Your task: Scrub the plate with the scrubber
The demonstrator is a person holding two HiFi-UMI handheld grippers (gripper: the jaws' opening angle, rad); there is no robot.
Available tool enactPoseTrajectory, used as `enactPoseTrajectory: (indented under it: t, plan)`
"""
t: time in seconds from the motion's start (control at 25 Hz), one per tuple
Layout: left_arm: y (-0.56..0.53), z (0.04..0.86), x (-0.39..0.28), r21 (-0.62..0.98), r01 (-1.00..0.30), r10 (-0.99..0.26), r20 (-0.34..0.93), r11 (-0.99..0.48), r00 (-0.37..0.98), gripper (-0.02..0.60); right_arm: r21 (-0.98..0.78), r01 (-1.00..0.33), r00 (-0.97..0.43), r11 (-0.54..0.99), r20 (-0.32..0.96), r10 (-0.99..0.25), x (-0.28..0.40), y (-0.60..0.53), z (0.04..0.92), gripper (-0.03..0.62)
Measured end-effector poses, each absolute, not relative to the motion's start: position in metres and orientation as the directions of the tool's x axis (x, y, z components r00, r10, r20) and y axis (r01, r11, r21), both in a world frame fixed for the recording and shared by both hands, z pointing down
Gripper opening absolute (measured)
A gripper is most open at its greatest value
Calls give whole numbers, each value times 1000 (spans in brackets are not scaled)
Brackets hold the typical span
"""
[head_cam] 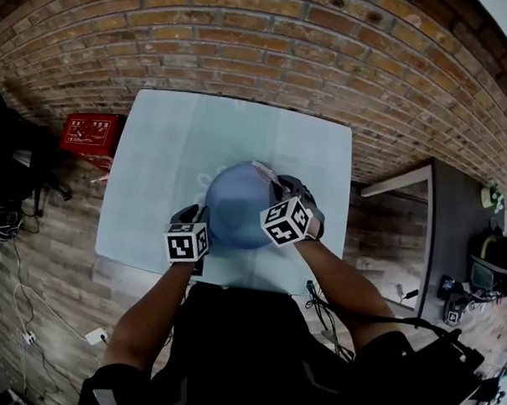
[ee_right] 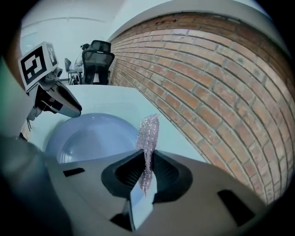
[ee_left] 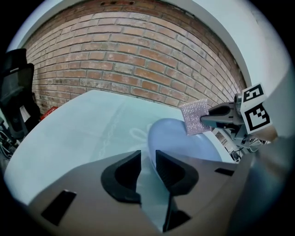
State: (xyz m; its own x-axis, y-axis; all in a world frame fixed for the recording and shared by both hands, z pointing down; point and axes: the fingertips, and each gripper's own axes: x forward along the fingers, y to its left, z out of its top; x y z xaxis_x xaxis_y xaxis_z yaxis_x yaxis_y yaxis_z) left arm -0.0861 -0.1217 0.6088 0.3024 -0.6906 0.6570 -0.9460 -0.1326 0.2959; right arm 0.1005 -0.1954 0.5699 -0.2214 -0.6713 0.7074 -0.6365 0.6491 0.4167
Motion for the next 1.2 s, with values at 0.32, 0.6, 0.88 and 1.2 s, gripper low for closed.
enactPoseTrajectory:
  t: [0.32, 0.6, 0.88, 1.2]
  plan:
    - [-118, 614, -86, 296, -950, -702, 655, -102, 280, 101, 616, -348, -264, 707, 659, -704, 61, -207, 577, 60]
    - [-118, 616, -86, 316, -943, -707, 643, -106, 295, 101, 597, -189, -300, 780, 721, -625, 24, -187, 596, 60]
    - [-119, 615, -76, 345, -924, -695, 624, -166, 358, 75, 451, -183, -251, 874, 838, -485, 17, -172, 624, 59]
    - [-119, 616, -75, 390, -901, -685, 606, -187, 405, 74, 281, -217, -248, 935, 910, -331, 10, -152, 653, 63]
